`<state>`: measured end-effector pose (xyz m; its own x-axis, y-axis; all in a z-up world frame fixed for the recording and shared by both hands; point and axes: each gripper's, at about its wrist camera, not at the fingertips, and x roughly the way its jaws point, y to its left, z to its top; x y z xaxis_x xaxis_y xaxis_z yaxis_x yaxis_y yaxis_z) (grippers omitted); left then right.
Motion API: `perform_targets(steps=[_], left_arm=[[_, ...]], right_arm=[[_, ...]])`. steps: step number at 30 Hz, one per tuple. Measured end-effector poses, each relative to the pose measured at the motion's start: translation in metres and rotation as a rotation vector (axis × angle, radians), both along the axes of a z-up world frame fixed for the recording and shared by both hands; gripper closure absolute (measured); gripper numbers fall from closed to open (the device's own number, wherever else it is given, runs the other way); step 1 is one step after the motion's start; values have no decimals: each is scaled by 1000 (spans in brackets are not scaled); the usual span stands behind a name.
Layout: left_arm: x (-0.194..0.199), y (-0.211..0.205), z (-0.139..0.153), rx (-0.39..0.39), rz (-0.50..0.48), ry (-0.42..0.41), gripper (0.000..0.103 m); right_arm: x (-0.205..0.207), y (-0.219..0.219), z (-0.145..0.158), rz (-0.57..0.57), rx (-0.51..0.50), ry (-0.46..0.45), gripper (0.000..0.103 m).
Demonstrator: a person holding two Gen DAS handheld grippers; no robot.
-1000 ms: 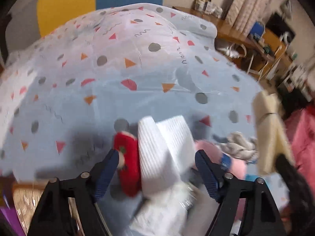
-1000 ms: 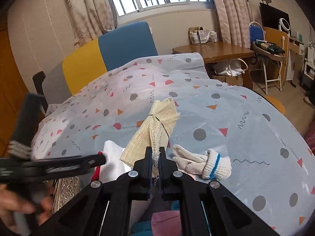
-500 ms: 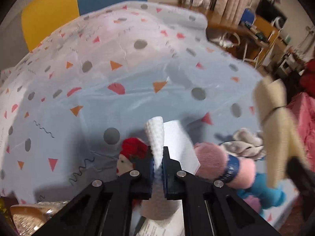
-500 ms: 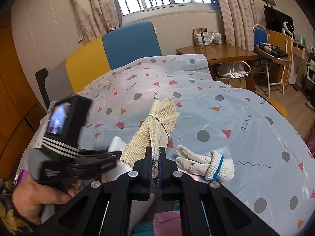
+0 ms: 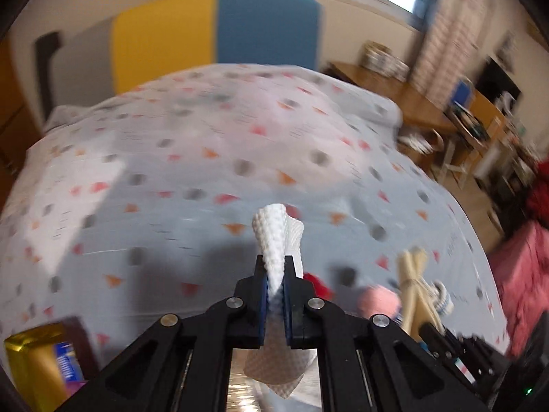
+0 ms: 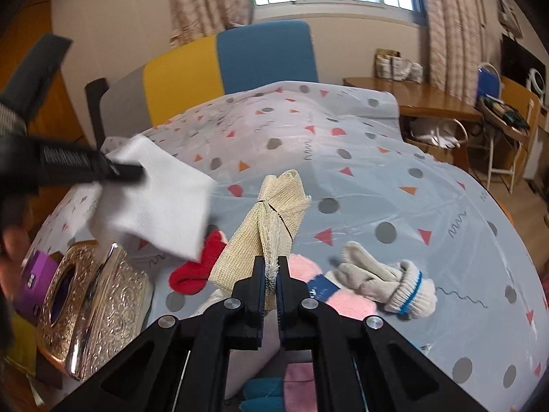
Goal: Organize soft objects
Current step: 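Carry the white towel into the gold tray and release it with the left gripper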
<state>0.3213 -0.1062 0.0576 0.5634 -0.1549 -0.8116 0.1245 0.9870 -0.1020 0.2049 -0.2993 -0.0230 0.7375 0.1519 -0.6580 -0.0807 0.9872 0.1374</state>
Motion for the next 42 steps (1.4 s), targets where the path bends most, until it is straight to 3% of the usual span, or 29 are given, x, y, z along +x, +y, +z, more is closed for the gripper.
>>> perform_targets(steps=[7,12,16,20,25,30,34,38,40,42], left_arm=[[-24,105,40,-6,183,-73,96],[-71,179,63,-23,249,-142,96],[-124,240,65,-16,329,-197,96],[-167,285,43,-10,401,-199,96],[-210,320,-14,-2,467,-125,96],[-230,318,-68,-5,463,-43,96],[-236,309,-94,15,452,-16,95],[-241,301,-109,33,436,-5,87],[-243,301,-114,26,441,6,78],[-247,302,-115,24,448,6,57]], right_arm=[[-4,14,2,76,-5,-29,99],[-8,27,1,131,-34,-41,99],[-9,35,-2,153,-60,-30,99],[-8,40,-9,157,-98,1,99],[-6,48,-17,171,-111,39,99],[-3,63,-29,186,-160,87,99],[-1,70,-38,186,-205,121,99],[-1,71,-41,175,-196,133,99],[-1,73,-43,174,-198,142,99],[0,74,-45,169,-197,152,99]])
